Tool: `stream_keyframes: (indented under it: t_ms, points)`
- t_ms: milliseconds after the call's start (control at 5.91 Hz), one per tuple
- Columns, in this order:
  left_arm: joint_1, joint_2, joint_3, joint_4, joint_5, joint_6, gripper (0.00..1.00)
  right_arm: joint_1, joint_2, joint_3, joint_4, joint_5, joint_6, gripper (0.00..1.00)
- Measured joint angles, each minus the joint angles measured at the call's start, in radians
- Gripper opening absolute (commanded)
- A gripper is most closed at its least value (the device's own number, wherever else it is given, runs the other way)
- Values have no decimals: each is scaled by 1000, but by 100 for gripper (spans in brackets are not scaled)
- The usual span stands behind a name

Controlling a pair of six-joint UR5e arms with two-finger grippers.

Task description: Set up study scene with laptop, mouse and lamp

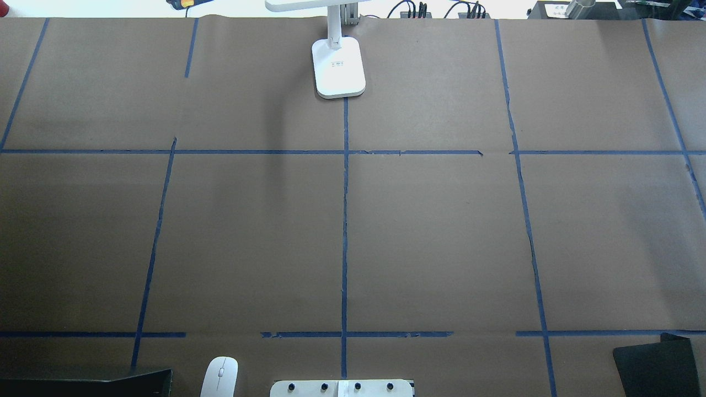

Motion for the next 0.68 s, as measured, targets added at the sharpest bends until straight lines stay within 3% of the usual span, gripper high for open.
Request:
stream_keyframes:
  t_ms: [508,677]
  points:
    - [227,33,-25,-338,-68,-3,99,0,-1,-2,0,0,-1,100]
    - [298,86,-42,-468,-74,0,99,0,-1,-3,0,-1,-1,100]
